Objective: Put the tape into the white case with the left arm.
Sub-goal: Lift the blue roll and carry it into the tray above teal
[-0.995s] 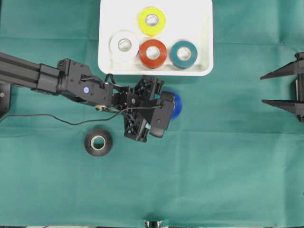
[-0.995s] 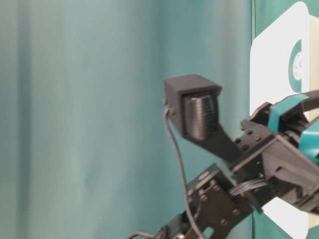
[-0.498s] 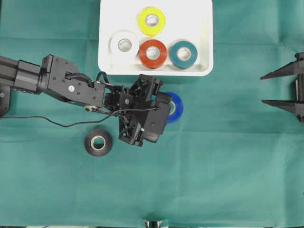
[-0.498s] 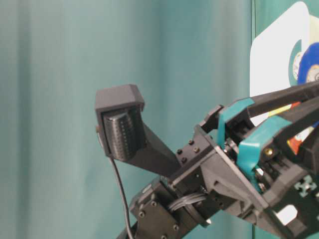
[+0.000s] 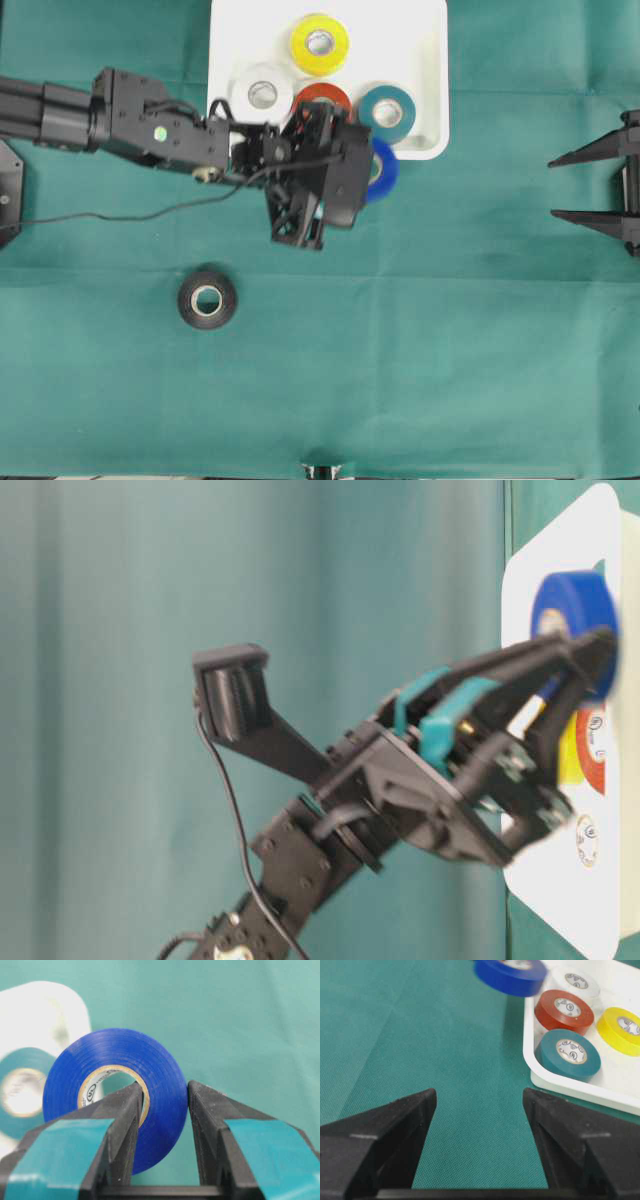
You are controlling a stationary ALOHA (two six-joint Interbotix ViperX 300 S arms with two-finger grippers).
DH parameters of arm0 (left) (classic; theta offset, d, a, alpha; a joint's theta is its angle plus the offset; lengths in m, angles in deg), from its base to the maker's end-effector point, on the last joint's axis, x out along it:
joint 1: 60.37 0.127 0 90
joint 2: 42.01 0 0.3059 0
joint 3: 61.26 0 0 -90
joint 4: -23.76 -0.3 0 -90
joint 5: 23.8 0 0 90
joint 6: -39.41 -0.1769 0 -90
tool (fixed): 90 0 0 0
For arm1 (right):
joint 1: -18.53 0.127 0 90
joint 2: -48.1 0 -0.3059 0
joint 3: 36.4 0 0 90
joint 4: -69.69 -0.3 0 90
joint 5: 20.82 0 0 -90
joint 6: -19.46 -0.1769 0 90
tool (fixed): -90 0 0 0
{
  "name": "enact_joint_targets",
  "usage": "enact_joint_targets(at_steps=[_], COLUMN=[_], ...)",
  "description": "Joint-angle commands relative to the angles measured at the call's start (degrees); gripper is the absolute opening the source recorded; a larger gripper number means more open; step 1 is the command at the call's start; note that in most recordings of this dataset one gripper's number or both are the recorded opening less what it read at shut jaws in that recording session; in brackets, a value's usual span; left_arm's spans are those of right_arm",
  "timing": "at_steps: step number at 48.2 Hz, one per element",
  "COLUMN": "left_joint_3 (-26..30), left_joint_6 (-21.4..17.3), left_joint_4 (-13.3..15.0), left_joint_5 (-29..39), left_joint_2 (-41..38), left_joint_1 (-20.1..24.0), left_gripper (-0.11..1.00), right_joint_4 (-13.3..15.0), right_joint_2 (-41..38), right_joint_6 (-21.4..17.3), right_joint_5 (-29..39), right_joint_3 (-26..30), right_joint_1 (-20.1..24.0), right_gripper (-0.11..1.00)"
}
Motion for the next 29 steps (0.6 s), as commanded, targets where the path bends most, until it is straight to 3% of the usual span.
enact_joint_targets(at_steps=[1, 29], left_joint_3=[2.72, 7.91], left_joint_6=[0.09, 0.09], left_joint_4=[-0.18, -0.18], left_joint_5=[-0.26, -0.44], left_joint_2=[0.7, -4.66], left_joint_1=[1.76, 11.34], left_gripper=[0.27, 0.27], right_joint_4=[0.09, 0.09], right_joint_2=[-0.35, -0.35], right_joint_6=[0.0, 0.0], right_joint_5=[-0.26, -0.26], right_joint_3=[0.53, 0.44], right_joint_1=[-0.09, 0.0], right_gripper=[0.97, 0.97])
